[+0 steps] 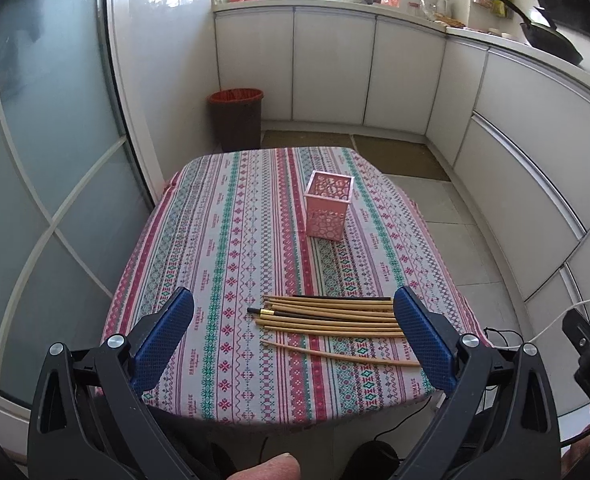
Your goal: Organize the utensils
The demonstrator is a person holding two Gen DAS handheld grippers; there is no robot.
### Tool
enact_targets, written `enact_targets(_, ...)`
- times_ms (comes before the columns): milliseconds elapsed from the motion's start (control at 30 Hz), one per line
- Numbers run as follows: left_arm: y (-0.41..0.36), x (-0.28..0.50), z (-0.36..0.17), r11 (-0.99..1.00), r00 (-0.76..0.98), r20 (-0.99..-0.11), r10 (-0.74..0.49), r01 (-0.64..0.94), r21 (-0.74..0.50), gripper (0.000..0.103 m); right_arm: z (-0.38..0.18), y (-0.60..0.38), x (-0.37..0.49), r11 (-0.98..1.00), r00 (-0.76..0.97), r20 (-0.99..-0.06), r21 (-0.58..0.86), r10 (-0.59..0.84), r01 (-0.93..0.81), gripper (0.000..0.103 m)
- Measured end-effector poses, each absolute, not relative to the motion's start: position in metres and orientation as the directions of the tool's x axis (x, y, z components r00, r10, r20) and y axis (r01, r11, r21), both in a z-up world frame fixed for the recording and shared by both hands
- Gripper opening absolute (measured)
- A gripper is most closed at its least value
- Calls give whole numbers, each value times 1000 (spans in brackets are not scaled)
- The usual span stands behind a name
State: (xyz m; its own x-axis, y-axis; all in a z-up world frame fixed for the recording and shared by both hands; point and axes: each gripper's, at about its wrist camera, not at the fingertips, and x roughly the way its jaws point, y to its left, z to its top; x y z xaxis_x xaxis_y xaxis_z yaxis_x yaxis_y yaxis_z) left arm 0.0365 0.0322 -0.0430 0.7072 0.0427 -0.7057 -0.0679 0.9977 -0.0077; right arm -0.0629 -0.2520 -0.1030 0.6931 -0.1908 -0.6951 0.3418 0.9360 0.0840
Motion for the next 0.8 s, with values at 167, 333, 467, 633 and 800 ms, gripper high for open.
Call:
enact_targets(167,37,48,-49,996,686,-725,61,-93,-4,96,-114,-261,-55,929,668,-722,98,-180,357,97)
enact_targets(333,34,57,-54,996,673,-737,59,-90,-2,96,-123,-256,-46,936,652,-740,92,-164,340,97)
enact_targets(467,31,63,-58,996,664,-746,55,-84,-2,96,-129,-255,-40,938,640,-751,84,-162,337,97)
enact_targets(633,30,70,-65,997,648,-760,54,-80,2,96,-136,-256,-34,935,623,-764,79,-165,345,97)
enact_targets(800,28,78,-74,997,628,-777,54,-74,9,96,-144,-256,-25,937,602,-782,72,-160,343,97)
